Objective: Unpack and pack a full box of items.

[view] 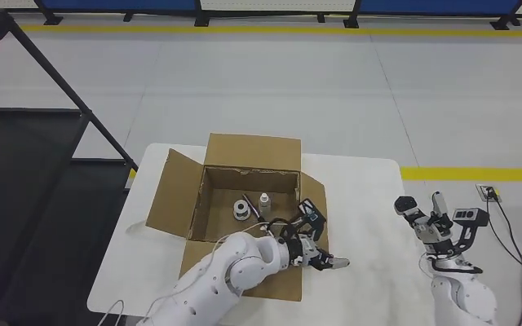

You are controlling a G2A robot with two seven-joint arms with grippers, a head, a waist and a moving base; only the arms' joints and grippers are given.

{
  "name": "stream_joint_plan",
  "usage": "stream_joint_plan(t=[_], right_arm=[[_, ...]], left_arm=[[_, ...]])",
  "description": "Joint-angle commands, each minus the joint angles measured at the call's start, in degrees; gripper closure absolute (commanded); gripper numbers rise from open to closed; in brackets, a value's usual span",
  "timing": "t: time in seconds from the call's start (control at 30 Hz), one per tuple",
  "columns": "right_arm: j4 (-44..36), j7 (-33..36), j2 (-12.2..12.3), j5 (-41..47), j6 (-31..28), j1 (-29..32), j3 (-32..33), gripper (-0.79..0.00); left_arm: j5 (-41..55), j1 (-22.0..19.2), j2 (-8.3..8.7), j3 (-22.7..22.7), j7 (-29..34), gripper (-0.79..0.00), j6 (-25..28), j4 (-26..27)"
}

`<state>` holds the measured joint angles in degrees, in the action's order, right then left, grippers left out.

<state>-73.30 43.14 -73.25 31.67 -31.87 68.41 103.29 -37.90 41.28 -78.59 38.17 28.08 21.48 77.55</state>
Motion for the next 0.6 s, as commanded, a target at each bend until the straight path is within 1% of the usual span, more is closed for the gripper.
stream_joint_plan(t=[0.0, 0.1, 0.17, 0.3, 0.43, 0.57], right_arm=[[0.5, 0.3, 0.1, 0.2, 0.1, -0.3, 0.1, -0.785], [1.4, 0.8, 0.3, 0.8, 0.3, -1.1, 0.1, -0.785], [1.9, 1.0, 0.4, 1.3, 0.4, -1.6, 0.0, -0.785], [2.2, 0.2, 0.6, 0.0, 0.8, -3.0, -0.8, -0.785], [1.5, -1.9, 0.8, -2.9, 1.8, -4.8, -1.9, -0.785], [0.5, -5.4, 0.8, -7.4, 3.7, -7.0, -3.7, -0.785]], left_arm=[[0.0, -0.4, -0.47, -0.6, -0.4, -0.785, -0.2, -0.8], [-0.1, -0.8, -1.02, -1.0, -1.0, -0.785, -0.5, -1.2], [-1.0, -0.7, -1.11, -0.8, -1.7, -0.785, -0.6, -0.5], [-3.5, 0.7, -0.48, 1.4, -2.9, -0.785, -1.0, 3.1], [-6.4, 4.0, 1.09, 6.1, -3.6, -0.785, -1.0, 9.1], [-8.4, 9.3, 3.22, 13.7, -4.6, -0.785, -1.0, 16.9]])
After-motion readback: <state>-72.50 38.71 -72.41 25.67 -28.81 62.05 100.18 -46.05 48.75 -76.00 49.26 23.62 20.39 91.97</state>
